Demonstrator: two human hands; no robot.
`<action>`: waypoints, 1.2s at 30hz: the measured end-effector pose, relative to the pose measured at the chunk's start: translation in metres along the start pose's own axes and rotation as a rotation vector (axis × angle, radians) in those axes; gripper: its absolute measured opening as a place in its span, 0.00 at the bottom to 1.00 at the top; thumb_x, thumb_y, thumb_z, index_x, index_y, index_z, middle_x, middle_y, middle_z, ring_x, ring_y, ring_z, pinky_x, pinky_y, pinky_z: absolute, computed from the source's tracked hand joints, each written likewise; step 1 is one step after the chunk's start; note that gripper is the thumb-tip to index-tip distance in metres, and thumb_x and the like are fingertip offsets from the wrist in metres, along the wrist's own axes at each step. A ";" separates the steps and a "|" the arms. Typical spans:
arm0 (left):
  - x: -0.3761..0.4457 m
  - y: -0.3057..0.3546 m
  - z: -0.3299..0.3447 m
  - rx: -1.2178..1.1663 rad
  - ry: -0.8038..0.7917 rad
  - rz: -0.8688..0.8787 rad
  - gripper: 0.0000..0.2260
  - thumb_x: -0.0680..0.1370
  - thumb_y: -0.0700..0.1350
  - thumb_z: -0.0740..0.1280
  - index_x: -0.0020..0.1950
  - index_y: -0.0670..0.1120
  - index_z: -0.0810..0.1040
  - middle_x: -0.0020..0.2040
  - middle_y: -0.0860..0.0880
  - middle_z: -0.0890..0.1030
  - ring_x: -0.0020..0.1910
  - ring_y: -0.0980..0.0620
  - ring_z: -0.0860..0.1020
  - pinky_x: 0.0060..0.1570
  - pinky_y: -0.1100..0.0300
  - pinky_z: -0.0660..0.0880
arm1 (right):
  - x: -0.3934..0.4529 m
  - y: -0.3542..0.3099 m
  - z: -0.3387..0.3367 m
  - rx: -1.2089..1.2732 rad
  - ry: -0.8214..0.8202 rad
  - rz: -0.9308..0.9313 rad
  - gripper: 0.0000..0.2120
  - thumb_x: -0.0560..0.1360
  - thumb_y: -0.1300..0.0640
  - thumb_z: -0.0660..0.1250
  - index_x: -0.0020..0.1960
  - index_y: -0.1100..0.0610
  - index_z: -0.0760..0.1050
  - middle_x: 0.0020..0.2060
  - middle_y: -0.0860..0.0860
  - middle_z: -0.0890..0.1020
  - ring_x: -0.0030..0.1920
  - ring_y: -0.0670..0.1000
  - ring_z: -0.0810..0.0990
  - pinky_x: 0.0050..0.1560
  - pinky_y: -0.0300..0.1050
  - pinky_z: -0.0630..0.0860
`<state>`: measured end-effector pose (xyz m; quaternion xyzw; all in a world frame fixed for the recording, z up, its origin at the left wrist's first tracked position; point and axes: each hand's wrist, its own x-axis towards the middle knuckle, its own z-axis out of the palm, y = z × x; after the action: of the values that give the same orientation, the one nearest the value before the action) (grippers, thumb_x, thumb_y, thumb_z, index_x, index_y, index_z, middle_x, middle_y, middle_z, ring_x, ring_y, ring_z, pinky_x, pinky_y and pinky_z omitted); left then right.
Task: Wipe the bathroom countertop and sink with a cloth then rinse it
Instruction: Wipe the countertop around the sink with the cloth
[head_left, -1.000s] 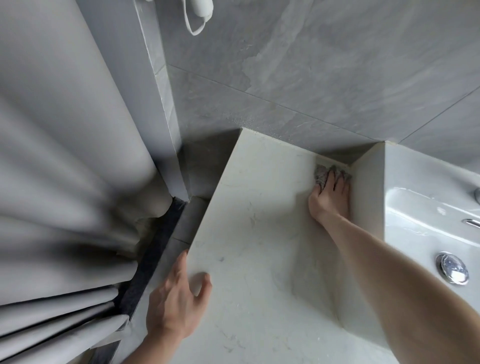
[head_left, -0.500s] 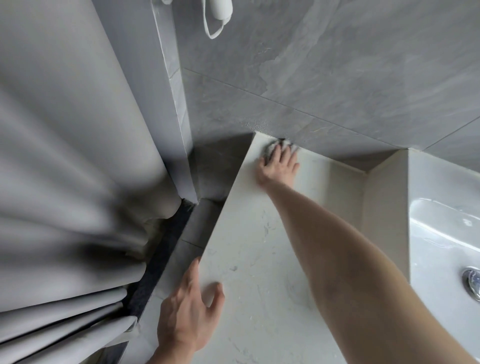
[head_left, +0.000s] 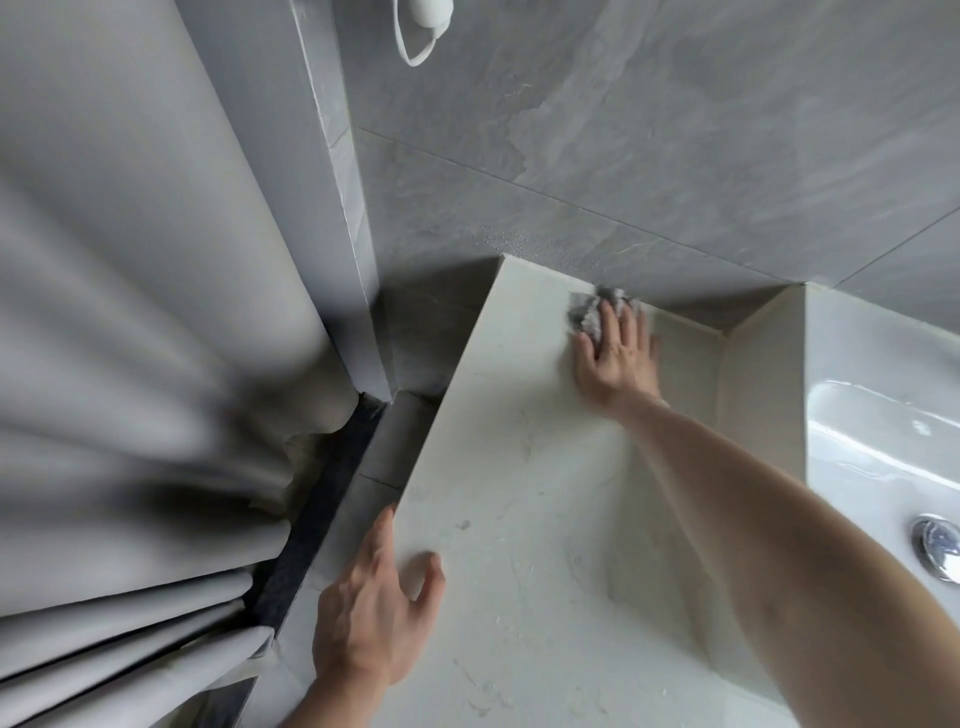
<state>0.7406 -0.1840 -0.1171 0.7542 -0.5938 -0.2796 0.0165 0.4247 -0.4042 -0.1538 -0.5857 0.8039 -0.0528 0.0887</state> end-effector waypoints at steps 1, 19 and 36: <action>0.000 0.000 0.000 -0.001 0.001 -0.004 0.36 0.77 0.69 0.53 0.81 0.55 0.51 0.76 0.52 0.70 0.64 0.45 0.78 0.61 0.52 0.72 | -0.002 0.019 -0.004 0.003 0.012 0.046 0.32 0.83 0.39 0.50 0.83 0.51 0.53 0.83 0.54 0.53 0.83 0.55 0.47 0.80 0.61 0.46; 0.001 0.000 0.001 0.005 0.025 0.033 0.36 0.76 0.69 0.51 0.80 0.55 0.52 0.74 0.52 0.73 0.61 0.46 0.80 0.57 0.52 0.75 | 0.018 -0.011 0.004 0.201 0.251 0.491 0.44 0.71 0.37 0.59 0.78 0.65 0.61 0.77 0.64 0.64 0.80 0.65 0.57 0.77 0.62 0.53; 0.001 0.000 0.005 0.038 0.028 -0.008 0.36 0.76 0.68 0.54 0.81 0.53 0.55 0.72 0.49 0.75 0.63 0.45 0.79 0.58 0.53 0.75 | -0.064 -0.119 0.026 0.076 -0.023 -0.385 0.31 0.82 0.43 0.49 0.83 0.50 0.54 0.83 0.51 0.54 0.83 0.55 0.46 0.82 0.58 0.45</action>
<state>0.7386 -0.1838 -0.1216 0.7607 -0.5956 -0.2579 0.0094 0.5602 -0.3797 -0.1519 -0.7253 0.6735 -0.0923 0.1085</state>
